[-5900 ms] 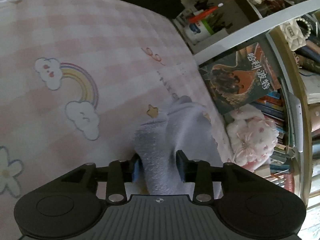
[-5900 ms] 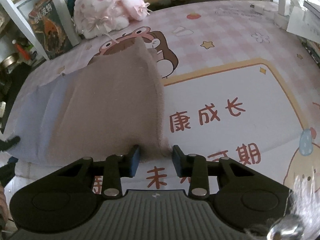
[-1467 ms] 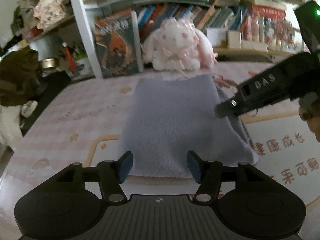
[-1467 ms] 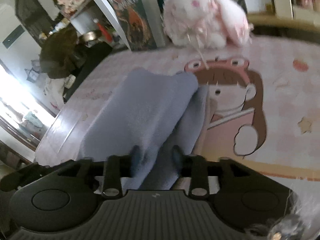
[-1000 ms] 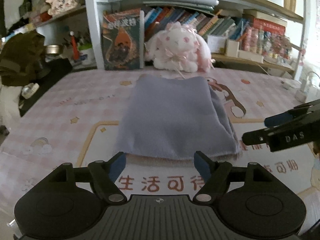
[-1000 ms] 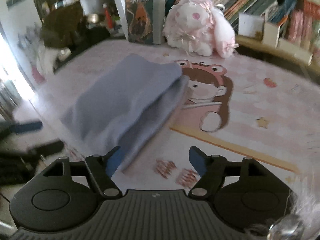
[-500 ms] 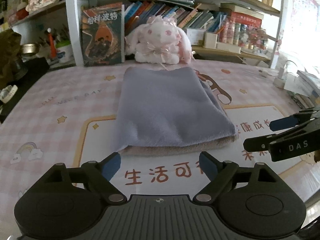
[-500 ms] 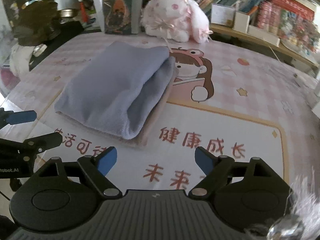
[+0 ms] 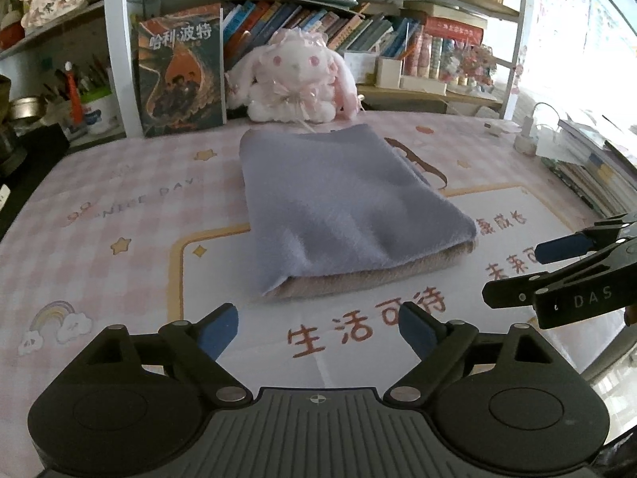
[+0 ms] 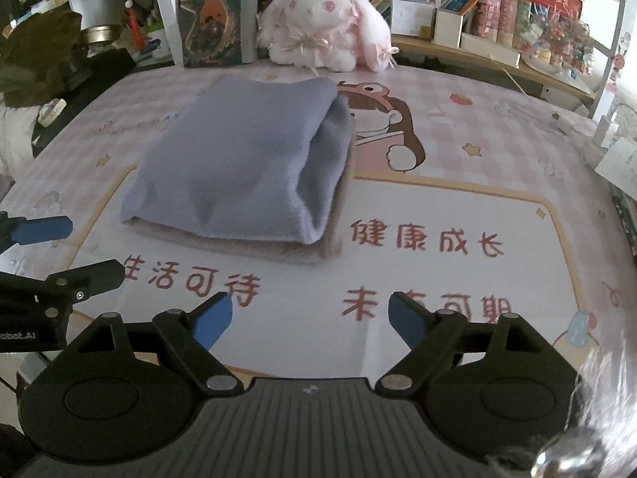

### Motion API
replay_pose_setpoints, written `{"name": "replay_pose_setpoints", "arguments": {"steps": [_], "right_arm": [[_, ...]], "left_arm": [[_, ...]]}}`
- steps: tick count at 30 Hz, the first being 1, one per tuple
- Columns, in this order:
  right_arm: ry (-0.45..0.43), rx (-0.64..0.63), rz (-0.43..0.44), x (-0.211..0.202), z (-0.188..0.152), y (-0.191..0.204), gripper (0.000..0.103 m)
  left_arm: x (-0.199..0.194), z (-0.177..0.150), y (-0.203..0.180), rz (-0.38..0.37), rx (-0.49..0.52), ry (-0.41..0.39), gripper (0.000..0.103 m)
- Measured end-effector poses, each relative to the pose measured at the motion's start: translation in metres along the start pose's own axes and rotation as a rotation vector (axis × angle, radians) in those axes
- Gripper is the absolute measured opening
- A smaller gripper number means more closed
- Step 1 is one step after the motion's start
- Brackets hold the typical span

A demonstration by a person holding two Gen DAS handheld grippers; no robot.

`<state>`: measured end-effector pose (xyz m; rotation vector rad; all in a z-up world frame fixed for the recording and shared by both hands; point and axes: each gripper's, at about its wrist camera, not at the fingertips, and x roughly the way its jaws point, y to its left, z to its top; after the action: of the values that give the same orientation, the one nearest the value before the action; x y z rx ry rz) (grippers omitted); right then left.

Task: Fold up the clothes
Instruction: 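Move both tools to the edge of the folded sweater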

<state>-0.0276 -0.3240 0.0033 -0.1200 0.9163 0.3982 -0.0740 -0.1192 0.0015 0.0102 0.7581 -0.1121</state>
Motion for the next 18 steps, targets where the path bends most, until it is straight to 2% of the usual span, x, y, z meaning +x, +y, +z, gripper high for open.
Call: {"name": "replay_pose_setpoints", "arguments": {"steps": [6,10,14,18], "right_arm": [[0.04,-0.003,-0.005,0.007,-0.001,0.017,0.085],[0.046,-0.006,-0.001,0.01,0.002,0.022,0.085],[0.018,0.024,0.023,0.012,0.013,0.016,0.085],[0.038,0.17,0.096,0.032,0.034,-0.006,0.085]], "left_arm": [[0.002,-0.003,0.012,-0.023,0.002,0.025,0.093],[0.005,0.002,0.023,-0.006,-0.032,0.028,0.093],[0.012,0.013,0.043,-0.028,-0.135,0.036,0.093],[0.023,0.031,0.065,-0.019,-0.243,0.022,0.093]]}}
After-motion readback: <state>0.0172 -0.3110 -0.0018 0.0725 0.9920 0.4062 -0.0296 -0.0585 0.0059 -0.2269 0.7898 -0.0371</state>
